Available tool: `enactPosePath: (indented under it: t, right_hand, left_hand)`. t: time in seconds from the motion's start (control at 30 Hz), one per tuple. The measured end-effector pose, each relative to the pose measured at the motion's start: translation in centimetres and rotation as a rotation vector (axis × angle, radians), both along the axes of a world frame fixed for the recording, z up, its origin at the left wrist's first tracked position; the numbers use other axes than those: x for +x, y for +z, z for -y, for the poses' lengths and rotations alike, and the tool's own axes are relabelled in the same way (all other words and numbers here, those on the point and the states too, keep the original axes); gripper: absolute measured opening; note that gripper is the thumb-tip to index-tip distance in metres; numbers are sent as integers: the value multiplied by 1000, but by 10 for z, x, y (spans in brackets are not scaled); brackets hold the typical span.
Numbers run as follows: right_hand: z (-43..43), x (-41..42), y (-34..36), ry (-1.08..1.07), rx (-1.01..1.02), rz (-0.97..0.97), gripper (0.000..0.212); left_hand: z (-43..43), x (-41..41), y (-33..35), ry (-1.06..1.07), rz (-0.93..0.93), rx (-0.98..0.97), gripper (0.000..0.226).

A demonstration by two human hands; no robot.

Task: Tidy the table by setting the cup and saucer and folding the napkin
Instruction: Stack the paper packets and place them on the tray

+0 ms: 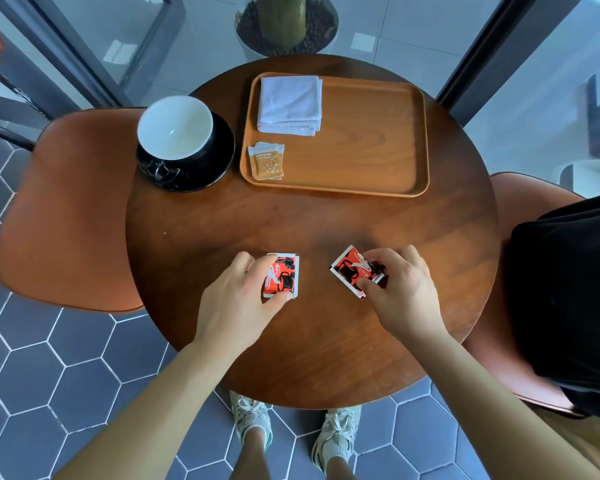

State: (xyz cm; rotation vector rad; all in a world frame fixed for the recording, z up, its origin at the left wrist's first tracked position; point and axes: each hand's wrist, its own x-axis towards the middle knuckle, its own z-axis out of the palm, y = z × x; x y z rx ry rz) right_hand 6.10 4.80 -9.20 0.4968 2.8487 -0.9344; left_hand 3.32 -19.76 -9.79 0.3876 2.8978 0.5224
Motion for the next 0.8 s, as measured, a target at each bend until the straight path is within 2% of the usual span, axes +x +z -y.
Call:
enactPosePath:
  t: [0.2,0.33,0.43,0.53,0.7,0.8]
  right_hand:
    - [-4,-2,7,-6,-121,-48,26]
    - [-5,-8,13,-69,-306,5,33]
    - [0,-15,19,-74,-372,48,41]
    - [11,-26,25,32,-314,35,39]
    - [38,-50,29,348,-181,93,40]
    - [56,-58,28,444,-134,62,42]
  left_hand:
    - [5,3,-10,46,-80,43,57]
    - [9,11,-24,37,-224,84,45]
    - [5,16,-30,71,-274,88,43]
    - [3,17,-32,80,-290,90,43]
    - [5,19,-32,94,-301,129,44]
    - [7,23,-31,91,-323,161,44]
